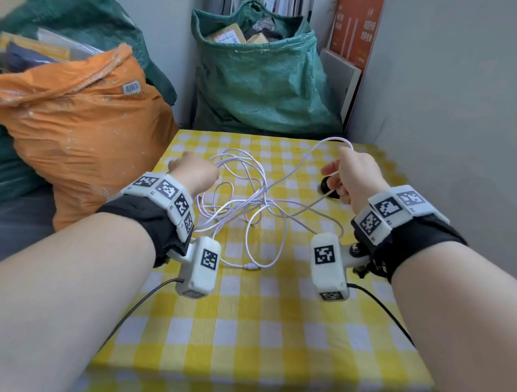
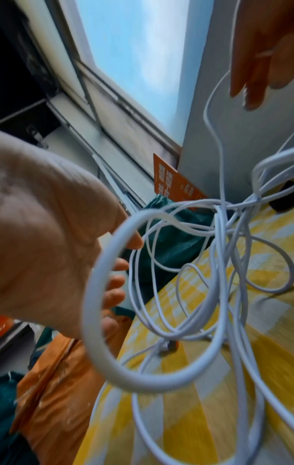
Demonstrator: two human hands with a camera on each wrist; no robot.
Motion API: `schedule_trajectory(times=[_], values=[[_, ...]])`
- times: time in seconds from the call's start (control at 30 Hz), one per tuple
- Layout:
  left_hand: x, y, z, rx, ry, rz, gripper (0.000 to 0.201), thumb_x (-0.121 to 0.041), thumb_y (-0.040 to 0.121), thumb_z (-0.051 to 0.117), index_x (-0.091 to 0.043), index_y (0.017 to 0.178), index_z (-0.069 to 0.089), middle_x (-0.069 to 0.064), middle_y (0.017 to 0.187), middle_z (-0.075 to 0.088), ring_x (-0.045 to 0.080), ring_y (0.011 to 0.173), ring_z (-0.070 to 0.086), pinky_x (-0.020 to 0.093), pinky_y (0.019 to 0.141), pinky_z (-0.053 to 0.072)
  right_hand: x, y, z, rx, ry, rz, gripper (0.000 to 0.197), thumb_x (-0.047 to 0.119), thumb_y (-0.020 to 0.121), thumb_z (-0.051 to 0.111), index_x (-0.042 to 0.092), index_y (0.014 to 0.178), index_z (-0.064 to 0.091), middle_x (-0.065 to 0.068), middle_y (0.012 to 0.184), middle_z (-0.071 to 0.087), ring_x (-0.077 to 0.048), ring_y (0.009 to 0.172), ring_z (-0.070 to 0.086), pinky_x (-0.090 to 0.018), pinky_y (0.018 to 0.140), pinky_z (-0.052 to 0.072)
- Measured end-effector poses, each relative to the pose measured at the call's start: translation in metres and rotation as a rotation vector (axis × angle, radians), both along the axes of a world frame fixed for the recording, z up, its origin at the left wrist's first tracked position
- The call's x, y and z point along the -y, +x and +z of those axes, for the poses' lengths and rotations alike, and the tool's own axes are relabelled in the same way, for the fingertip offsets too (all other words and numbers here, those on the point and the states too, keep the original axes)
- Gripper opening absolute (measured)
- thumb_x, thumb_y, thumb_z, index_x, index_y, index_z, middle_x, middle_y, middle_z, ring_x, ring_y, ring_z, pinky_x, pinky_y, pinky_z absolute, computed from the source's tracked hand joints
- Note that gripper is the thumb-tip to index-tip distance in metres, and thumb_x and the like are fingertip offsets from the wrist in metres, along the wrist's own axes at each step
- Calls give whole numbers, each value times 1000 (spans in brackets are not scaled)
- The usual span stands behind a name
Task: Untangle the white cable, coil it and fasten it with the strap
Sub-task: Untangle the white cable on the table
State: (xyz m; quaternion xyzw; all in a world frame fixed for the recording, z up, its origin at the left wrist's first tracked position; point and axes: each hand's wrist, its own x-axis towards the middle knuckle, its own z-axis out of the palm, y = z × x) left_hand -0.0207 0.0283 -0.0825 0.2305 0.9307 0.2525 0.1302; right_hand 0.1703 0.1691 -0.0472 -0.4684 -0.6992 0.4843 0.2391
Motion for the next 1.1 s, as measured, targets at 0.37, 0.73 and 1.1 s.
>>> schedule_trajectory(times=[0.37, 0.73, 1.1], values=[[22, 70, 34, 466, 160, -494, 18, -9, 98, 40, -9, 94, 58, 7, 60, 63, 12, 42, 57, 21, 45, 46, 2, 17, -6, 364, 251, -8, 31, 18, 78, 70, 12, 108, 64, -7, 106, 64, -26, 100, 60, -31, 82, 50], [25, 66, 20, 21, -468, -594, 33, -12, 95, 39, -26, 113, 64, 1, 131, 52, 17, 94, 56, 30, 80, 52, 25, -3, -16, 630, 526, 395, 30, 35, 81, 69, 30, 111, 66, 2, 103, 62, -22, 108, 51, -33, 85, 43], [11, 36, -14, -222, -628, -467, 24, -4, 86, 50, -4, 107, 63, 9, 96, 63, 24, 82, 55, 29, 67, 45, 18, -24, -40, 618, 506, 615, 22, 26, 90, 59, 14, 105, 70, -1, 91, 66, -16, 80, 57, -23, 58, 43]])
